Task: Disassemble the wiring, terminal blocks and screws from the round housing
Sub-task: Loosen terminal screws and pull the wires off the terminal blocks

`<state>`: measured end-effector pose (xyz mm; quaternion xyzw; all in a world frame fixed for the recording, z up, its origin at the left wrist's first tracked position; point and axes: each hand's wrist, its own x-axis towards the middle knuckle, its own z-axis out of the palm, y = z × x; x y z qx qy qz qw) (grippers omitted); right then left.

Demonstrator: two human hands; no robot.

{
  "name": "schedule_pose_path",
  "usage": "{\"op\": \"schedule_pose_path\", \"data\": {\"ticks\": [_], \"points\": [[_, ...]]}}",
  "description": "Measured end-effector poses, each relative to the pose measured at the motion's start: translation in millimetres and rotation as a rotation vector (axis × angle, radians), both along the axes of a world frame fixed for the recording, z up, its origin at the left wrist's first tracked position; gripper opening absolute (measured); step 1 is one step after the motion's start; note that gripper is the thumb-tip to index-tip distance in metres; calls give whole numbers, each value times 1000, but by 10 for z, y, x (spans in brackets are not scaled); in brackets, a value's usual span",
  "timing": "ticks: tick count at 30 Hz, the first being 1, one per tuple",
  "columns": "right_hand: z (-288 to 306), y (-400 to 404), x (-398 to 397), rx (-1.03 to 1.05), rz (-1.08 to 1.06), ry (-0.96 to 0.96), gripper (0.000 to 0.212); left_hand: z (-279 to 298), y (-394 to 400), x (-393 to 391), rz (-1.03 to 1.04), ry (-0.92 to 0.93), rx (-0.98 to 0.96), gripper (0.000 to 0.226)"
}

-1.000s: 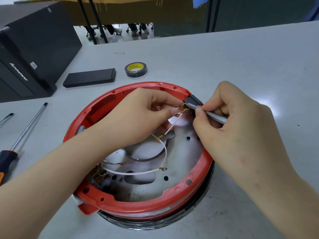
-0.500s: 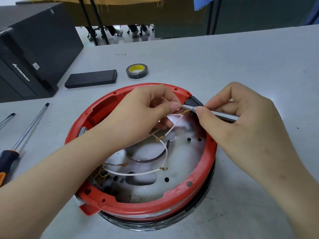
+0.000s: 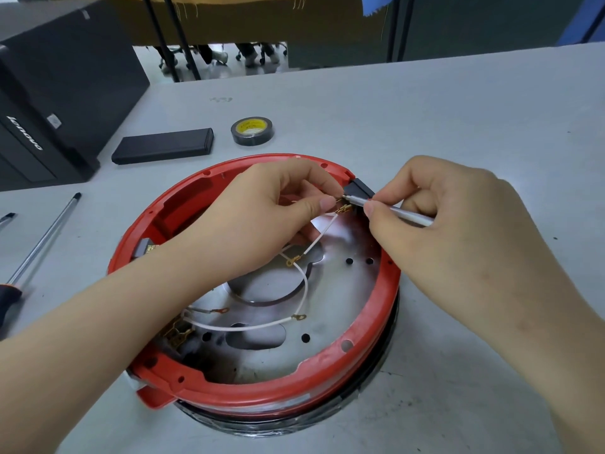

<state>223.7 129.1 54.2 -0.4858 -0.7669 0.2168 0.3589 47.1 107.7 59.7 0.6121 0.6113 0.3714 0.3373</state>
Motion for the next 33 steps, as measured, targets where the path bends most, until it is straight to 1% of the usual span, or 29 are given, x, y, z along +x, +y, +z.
{"op": "schedule_pose_path", "data": {"ticks": [4,12,19,25,29,33], "points": [[-9,-20,-24,40,-48,-56,13,-12,16,1,32,13,-12,8],[17,-69,-83,81,-70,-120,13,-4,17,10,53,26,-33,10],[61,-73,-128,71,-73,-155,12,-5,19,-10,35,78,-14,13],[66,-85,-163,62,-89,-181,11,-15,7,-20,13,73,-26,14],[82,-80,-193,87,-84,-222,11,-10,6,-19,19,68,-27,15],[51,-63,-202,133,-95,-216,10,-13,6,-15,12,97,-8,15]]}}
